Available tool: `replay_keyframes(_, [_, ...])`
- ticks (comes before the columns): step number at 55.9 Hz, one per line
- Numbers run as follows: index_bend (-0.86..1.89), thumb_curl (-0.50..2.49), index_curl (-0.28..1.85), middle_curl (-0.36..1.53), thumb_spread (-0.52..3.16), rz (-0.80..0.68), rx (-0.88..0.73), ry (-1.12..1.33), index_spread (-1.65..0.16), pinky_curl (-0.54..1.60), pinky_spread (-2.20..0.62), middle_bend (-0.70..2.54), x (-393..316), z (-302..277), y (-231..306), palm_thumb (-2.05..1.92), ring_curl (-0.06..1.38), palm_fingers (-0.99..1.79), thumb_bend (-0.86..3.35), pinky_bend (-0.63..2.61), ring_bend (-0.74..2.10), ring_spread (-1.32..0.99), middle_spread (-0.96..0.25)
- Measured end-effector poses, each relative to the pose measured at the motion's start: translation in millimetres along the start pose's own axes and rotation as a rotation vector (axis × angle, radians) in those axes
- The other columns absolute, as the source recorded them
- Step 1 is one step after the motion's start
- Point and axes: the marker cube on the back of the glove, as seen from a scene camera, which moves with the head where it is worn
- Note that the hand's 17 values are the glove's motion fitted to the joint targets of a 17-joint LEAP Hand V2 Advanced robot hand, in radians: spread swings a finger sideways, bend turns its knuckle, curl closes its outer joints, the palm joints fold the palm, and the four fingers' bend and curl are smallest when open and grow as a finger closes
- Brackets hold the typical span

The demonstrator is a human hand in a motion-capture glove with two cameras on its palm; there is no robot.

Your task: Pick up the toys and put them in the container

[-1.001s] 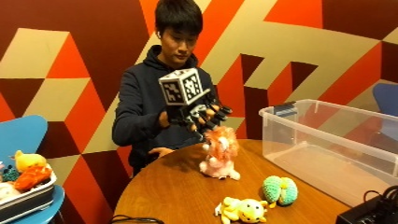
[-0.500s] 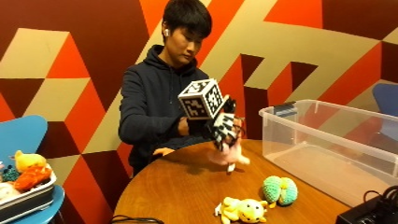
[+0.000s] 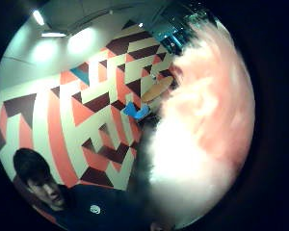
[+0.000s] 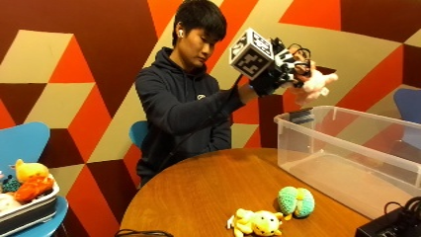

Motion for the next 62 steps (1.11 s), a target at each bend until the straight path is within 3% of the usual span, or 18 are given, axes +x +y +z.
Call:
replay_keyframes(6, [0.29,0.76,0.58,0.56,0.42,0.008,-0.169,0.024,-0.37,0.47,-0.42,0.67,4,54,3,0.70,0.52,0.61,0.20,1.17,1.11,-0.33,-0.23])
replay_keyframes(12, [0.29,0.68,0.59,0.51,0.79,0.018,-0.337,0.055,-0.33,0.48,-0.24,0.49,16,93,9,0.55,0.46,-0.06,0.13,1.11,0.81,-0.22,-0.14])
replay_keyframes(15, [0.28,0.64,0.55,0.47,0.90,0.041,-0.369,0.077,-0.32,0.44,-0.18,0.42,26,95,9,0.49,0.39,-0.15,0.10,1.08,0.66,-0.17,-0.10])
replay_keyframes(30, [0.23,0.47,0.51,0.43,1.20,0.172,-0.286,0.161,-0.29,0.34,-0.03,0.32,105,-9,20,0.27,0.28,0.00,-0.03,0.91,0.45,-0.06,-0.03])
replay_keyframes(42, [0.23,0.43,0.51,0.43,1.32,0.461,-0.478,0.554,-0.28,0.31,0.00,0.33,242,-81,84,0.30,0.28,0.10,0.00,0.83,0.48,-0.06,-0.03])
replay_keyframes(48, [0.29,0.43,0.54,0.44,1.34,0.546,-0.606,0.645,-0.27,0.31,0.01,0.33,301,-88,111,0.33,0.26,0.03,0.01,0.80,0.34,-0.04,-0.03])
replay_keyframes(57, [0.46,0.44,0.57,0.42,1.34,0.655,-0.685,0.724,-0.23,0.29,0.02,0.27,337,-51,145,0.43,0.21,-0.02,0.03,0.71,0.16,-0.02,-0.02])
replay_keyframes(62, [0.73,0.49,0.63,0.41,1.33,0.656,-0.664,0.730,-0.24,0.27,0.01,0.23,344,-38,148,0.61,0.16,0.05,0.11,0.62,0.10,-0.02,-0.03])
